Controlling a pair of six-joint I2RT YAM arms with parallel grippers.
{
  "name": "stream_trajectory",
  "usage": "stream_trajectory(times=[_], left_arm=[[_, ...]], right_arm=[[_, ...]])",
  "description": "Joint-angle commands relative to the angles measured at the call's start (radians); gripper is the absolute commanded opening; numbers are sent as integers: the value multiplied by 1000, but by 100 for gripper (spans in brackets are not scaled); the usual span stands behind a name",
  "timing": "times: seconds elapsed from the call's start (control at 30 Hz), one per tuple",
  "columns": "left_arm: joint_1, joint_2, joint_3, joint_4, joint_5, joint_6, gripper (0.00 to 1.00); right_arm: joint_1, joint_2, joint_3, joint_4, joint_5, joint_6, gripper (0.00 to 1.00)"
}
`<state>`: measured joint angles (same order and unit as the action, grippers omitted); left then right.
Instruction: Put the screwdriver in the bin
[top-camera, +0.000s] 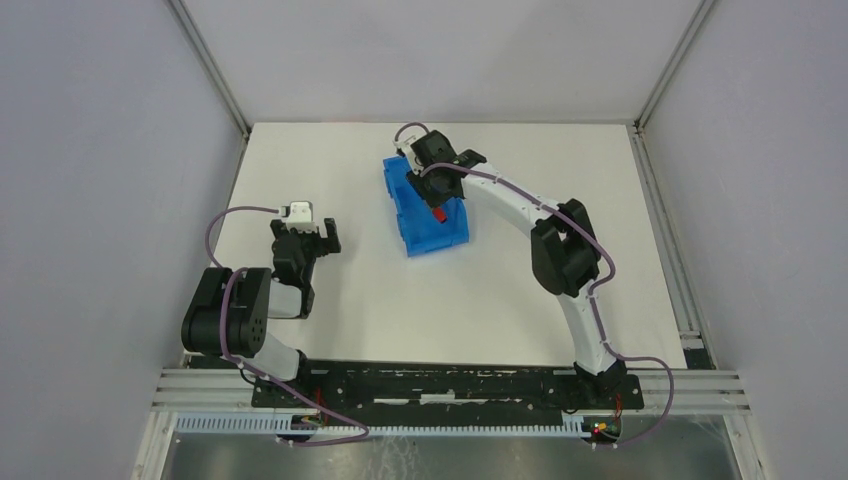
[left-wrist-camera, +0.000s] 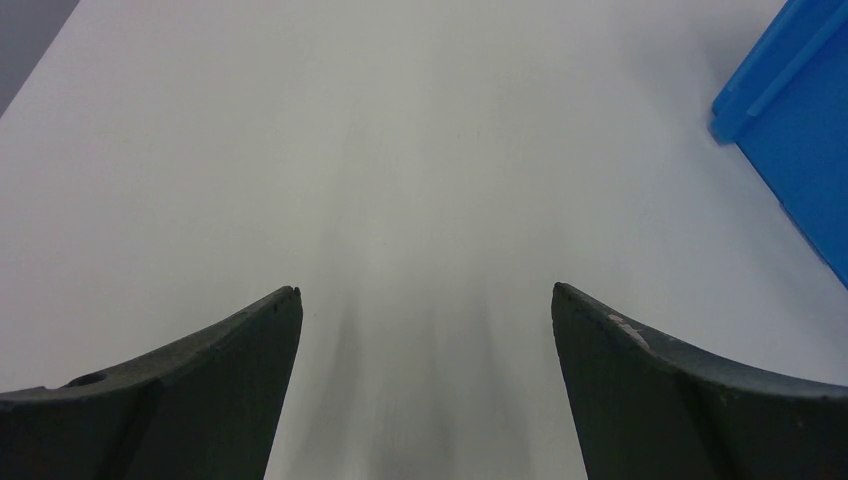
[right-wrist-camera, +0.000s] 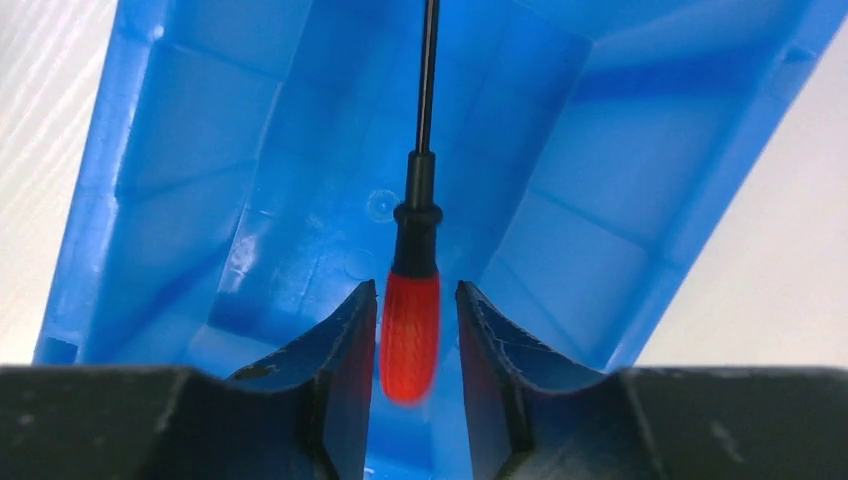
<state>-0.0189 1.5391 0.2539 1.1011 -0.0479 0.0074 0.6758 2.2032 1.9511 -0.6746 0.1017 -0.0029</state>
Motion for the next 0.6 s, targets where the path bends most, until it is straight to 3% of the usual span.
stream_trajectory(times=[0.0,0.23,0.27,0.3,0.43,0.57], left_arm=[[-1,-11,4,39,-3,-32,100],[-1,-11,4,39,-3,-32,100],[-1,-11,4,39,-4,-32,100],[-1,-11,4,39,-4,-32,100],[-1,-11,4,39,-3,-32,100],[-1,-11,4,39,-4,-32,100]], right_arm=[[10,-9,46,29,22,2,46],[7,-170,134,40,111,-3,66],[2,-205,131,44,119,-13,76],[-5,-248,119,50,134,-22,97],[-90,-453,-31,122,102,-49,98],[-257,-638,-247,200,28,-18,98]])
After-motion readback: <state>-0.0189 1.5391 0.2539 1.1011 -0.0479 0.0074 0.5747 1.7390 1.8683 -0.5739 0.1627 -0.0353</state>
